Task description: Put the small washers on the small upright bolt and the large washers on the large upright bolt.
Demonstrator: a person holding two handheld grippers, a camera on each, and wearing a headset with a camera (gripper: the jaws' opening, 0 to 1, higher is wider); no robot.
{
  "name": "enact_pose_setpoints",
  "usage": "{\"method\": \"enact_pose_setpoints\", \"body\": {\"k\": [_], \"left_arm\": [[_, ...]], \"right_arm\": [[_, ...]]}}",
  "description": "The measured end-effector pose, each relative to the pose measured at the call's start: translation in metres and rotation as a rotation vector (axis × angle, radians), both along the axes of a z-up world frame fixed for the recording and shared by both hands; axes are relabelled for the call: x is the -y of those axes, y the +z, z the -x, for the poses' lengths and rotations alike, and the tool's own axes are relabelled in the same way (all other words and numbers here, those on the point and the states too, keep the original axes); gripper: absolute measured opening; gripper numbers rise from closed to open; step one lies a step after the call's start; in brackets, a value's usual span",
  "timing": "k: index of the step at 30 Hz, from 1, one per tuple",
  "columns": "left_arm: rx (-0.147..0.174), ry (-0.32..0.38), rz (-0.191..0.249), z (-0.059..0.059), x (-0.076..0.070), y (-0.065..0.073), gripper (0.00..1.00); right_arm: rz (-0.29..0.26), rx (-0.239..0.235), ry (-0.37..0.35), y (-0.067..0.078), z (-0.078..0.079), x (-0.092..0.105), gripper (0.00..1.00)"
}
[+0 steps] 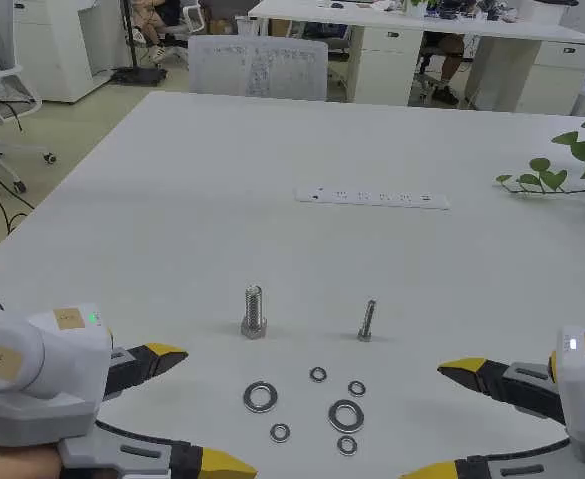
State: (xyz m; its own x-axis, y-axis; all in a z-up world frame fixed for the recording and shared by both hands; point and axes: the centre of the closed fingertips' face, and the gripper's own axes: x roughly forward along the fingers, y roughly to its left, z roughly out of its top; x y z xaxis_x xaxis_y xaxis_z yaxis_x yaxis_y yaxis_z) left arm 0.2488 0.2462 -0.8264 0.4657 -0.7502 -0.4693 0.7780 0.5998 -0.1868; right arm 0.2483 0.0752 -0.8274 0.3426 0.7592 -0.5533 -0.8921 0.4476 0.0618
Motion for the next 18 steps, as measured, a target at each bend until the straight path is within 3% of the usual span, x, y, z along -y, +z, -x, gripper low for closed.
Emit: {"method": "enact_pose_setpoints", "body": {"k": [18], "left_arm": [[-0.009,0.007,0.011,0.0013,0.0009,0.0007,0.91]], "right_arm": [[0.011,-0.009,0.003,-0.0032,0.0019,0.0006,0.79]]}}
